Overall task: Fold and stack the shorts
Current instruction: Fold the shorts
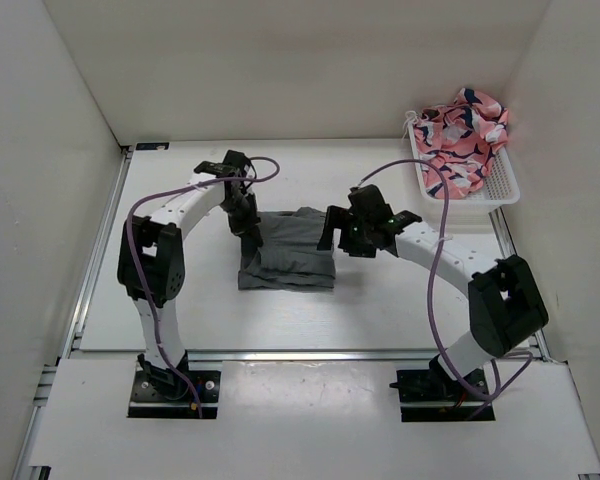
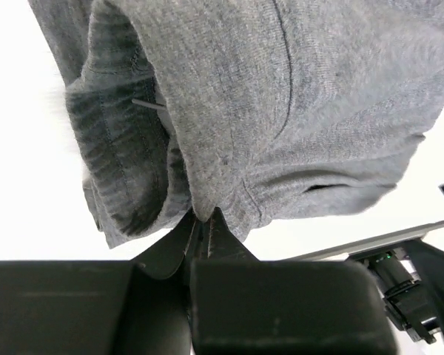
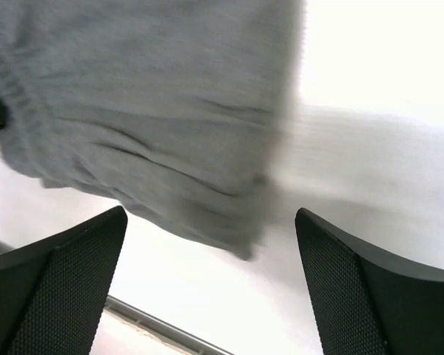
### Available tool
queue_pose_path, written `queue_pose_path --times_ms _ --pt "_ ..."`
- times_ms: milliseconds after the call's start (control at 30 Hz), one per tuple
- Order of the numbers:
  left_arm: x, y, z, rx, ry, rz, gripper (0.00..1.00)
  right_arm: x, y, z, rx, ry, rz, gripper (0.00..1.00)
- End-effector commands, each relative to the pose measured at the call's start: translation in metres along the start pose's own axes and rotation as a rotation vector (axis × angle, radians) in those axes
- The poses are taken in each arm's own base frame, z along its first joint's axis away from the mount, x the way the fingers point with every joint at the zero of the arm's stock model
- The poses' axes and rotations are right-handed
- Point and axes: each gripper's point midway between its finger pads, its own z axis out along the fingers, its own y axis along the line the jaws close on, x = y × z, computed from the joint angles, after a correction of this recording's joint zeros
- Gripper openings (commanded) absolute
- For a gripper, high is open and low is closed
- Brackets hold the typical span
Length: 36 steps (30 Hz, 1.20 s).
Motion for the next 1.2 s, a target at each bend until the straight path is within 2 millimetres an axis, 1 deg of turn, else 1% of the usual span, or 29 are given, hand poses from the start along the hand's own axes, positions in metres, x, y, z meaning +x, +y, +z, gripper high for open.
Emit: queue_pose_path --times_ms 0,67,100,167,200,267,300,333,367,400,433,467,500,533,567,600,633,667,700,767,800,833,867,900,967,1000,1033,1067,1167 --pt "-0.004 0.027 -0.028 -0.054 -0.038 -0.021 0.10 -0.005 -0.017 -0.022 0.119 -0.037 -0.047 1.00" --pt "-0.006 0.040 -0.023 -0.063 -0.035 -0.034 0.10 -0.009 -0.018 -0.029 0.126 -0.058 -0.058 1.00" --pt "-0.009 0.050 -0.015 -0.071 -0.027 -0.042 0.10 -0.007 -0.019 -0.029 0.133 -0.050 -0.058 1.00" --pt "-0.007 0.065 0.003 -0.090 0.008 -0.049 0.10 -0.010 -0.019 -0.032 0.136 -0.065 -0.059 1.00" --pt "-0.007 0.073 0.020 -0.098 0.046 -0.059 0.10 -0.010 -0.019 -0.032 0.136 -0.065 -0.059 1.00" --pt "-0.006 0.083 0.030 -0.113 0.077 -0.071 0.10 -0.002 -0.022 -0.026 0.152 -0.035 -0.065 0.98" --pt "-0.003 0.089 0.034 -0.121 0.092 -0.084 0.11 -0.008 -0.019 -0.028 0.151 -0.051 -0.065 0.97" --pt "-0.004 0.090 0.034 -0.129 0.089 -0.084 0.21 -0.006 -0.012 -0.029 0.146 -0.052 -0.094 0.95" --pt "-0.006 0.092 0.030 -0.126 0.078 -0.091 0.41 -0.007 -0.010 -0.028 0.149 -0.054 -0.102 0.89" --pt "-0.009 0.096 0.027 -0.153 0.055 -0.086 0.52 -0.012 -0.001 -0.031 0.131 -0.068 -0.120 0.85" --pt "-0.012 0.093 0.012 -0.159 0.025 -0.079 0.65 -0.007 0.004 -0.028 0.135 -0.053 -0.152 0.80" --pt "-0.018 0.095 0.001 -0.168 -0.003 -0.084 0.75 -0.008 0.011 -0.027 0.125 -0.055 -0.160 0.61" --pt "-0.022 0.098 -0.009 -0.198 -0.036 -0.079 0.76 -0.006 0.017 -0.026 0.113 -0.042 -0.185 0.52" --pt "-0.027 0.094 -0.028 -0.202 -0.084 -0.070 0.76 -0.007 0.033 -0.021 0.093 -0.040 -0.215 0.41" --pt "-0.033 0.090 -0.043 -0.208 -0.119 -0.076 0.76 -0.008 0.040 -0.019 0.084 -0.039 -0.225 0.24" --pt "-0.039 0.089 -0.053 -0.215 -0.158 -0.070 0.72 -0.007 0.049 -0.016 0.065 -0.031 -0.234 0.18" --pt "-0.040 0.084 -0.066 -0.202 -0.189 -0.076 0.43 -0.005 0.063 -0.008 0.038 -0.010 -0.250 0.13" --pt "-0.039 0.081 -0.071 -0.187 -0.197 -0.073 0.24 -0.005 0.068 -0.004 0.028 0.000 -0.250 0.09" --pt "-0.046 0.076 -0.070 -0.166 -0.219 -0.067 0.12 -0.002 0.075 0.001 0.015 0.015 -0.259 0.06" --pt "-0.047 0.075 -0.061 -0.151 -0.201 -0.077 0.10 0.004 0.086 0.018 0.004 0.047 -0.286 0.04" --pt "-0.049 0.076 -0.056 -0.156 -0.190 -0.079 0.10 0.011 0.084 0.033 0.014 0.082 -0.286 0.04" --pt "-0.054 0.072 -0.047 -0.133 -0.188 -0.086 0.10 0.011 0.093 0.037 -0.002 0.088 -0.293 0.04" --pt "-0.056 0.075 -0.030 -0.137 -0.152 -0.093 0.10 0.013 0.094 0.043 -0.006 0.103 -0.293 0.04" --pt "-0.062 0.073 -0.025 -0.127 -0.151 -0.092 0.10 0.020 0.089 0.057 0.007 0.135 -0.292 0.04" --pt "-0.071 0.075 -0.006 -0.135 -0.132 -0.105 0.10 0.021 0.088 0.067 0.017 0.147 -0.291 0.04" --pt "-0.074 0.078 -0.001 -0.147 -0.128 -0.108 0.10 0.029 0.080 0.078 0.039 0.175 -0.291 0.04" --pt "-0.075 0.079 0.005 -0.151 -0.118 -0.110 0.10 0.029 0.080 0.082 0.042 0.177 -0.282 0.04" --pt "-0.075 0.083 0.017 -0.162 -0.093 -0.115 0.10 0.035 0.075 0.089 0.056 0.195 -0.281 0.04" --pt "-0.080 0.085 0.028 -0.168 -0.078 -0.119 0.10 0.037 0.073 0.092 0.067 0.206 -0.272 0.04"
